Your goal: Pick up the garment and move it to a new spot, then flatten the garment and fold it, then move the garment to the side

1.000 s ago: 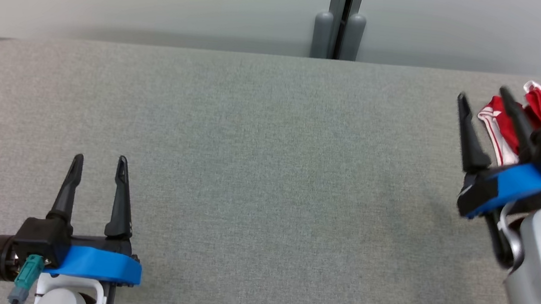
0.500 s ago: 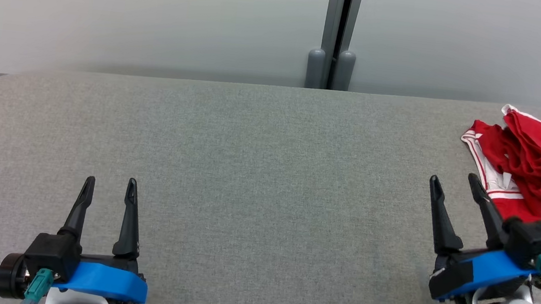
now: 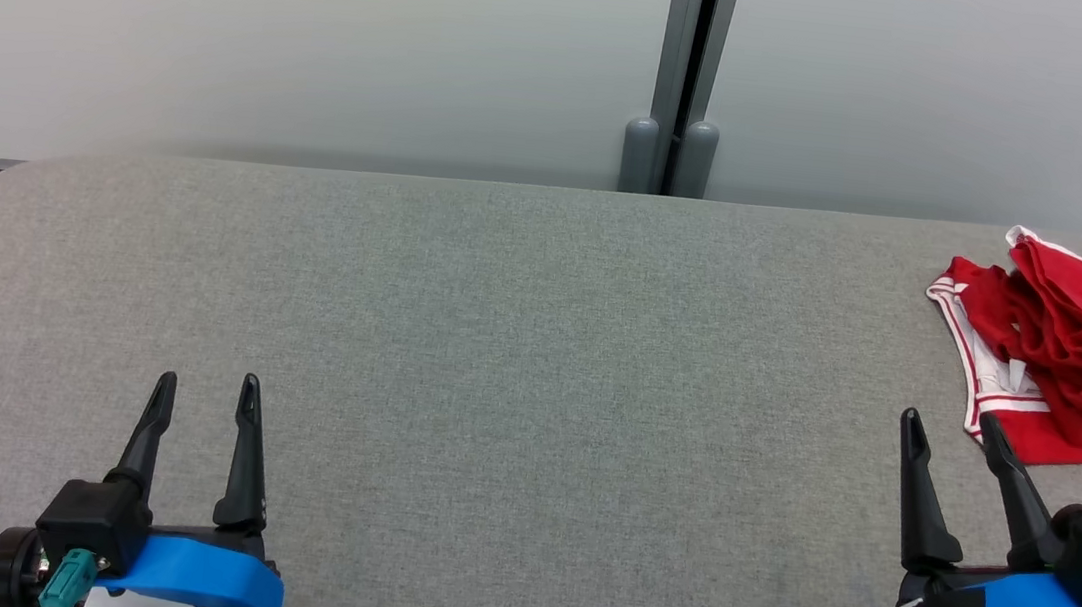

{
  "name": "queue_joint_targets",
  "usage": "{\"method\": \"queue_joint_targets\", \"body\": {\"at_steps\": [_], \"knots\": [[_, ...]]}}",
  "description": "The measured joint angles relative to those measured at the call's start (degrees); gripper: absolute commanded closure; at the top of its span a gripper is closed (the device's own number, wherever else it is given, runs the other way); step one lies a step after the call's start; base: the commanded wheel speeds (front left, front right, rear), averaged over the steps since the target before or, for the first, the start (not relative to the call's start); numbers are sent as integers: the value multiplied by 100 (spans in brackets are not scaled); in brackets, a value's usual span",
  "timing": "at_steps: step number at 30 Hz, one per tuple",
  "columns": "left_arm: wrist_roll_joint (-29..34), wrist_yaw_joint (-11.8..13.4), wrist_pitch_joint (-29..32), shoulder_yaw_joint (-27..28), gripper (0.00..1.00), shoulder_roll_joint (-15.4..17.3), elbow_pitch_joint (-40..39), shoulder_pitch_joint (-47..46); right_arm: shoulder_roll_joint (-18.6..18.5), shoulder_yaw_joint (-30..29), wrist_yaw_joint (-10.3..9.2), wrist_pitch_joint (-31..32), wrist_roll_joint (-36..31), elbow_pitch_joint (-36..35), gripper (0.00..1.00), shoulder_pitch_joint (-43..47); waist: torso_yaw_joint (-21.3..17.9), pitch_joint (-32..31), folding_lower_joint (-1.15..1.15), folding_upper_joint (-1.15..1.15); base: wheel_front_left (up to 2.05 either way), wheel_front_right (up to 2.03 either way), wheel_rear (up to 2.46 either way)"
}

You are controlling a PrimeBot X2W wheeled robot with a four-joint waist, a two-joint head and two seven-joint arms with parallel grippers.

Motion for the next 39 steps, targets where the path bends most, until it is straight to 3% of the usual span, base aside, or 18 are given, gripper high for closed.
{"method": "queue_joint_targets", "body": {"at_steps": [13, 14, 20, 39], "knots": [[-94, 74, 48, 9, 0, 55, -68, 47, 52, -57, 0, 86, -29, -63, 0, 76, 18, 16, 0, 0, 0, 0, 0], [-97, 75, 46, 8, 100, 54, -63, 35, 53, -57, 0, 85, -29, -45, 100, 75, 22, 20, 0, 0, 0, 0, 0], [-194, 65, 96, -4, 100, -46, 226, 230, 86, -48, 0, 124, 63, 279, 100, 152, 20, 18, 0, 0, 0, 0, 0], [-2035, -136, 565, 286, 100, -134, 246, 175, 89, -86, -1, 353, 2042, 483, 100, 130, 1, -17, 0, 0, 0, 0, 0]]}}
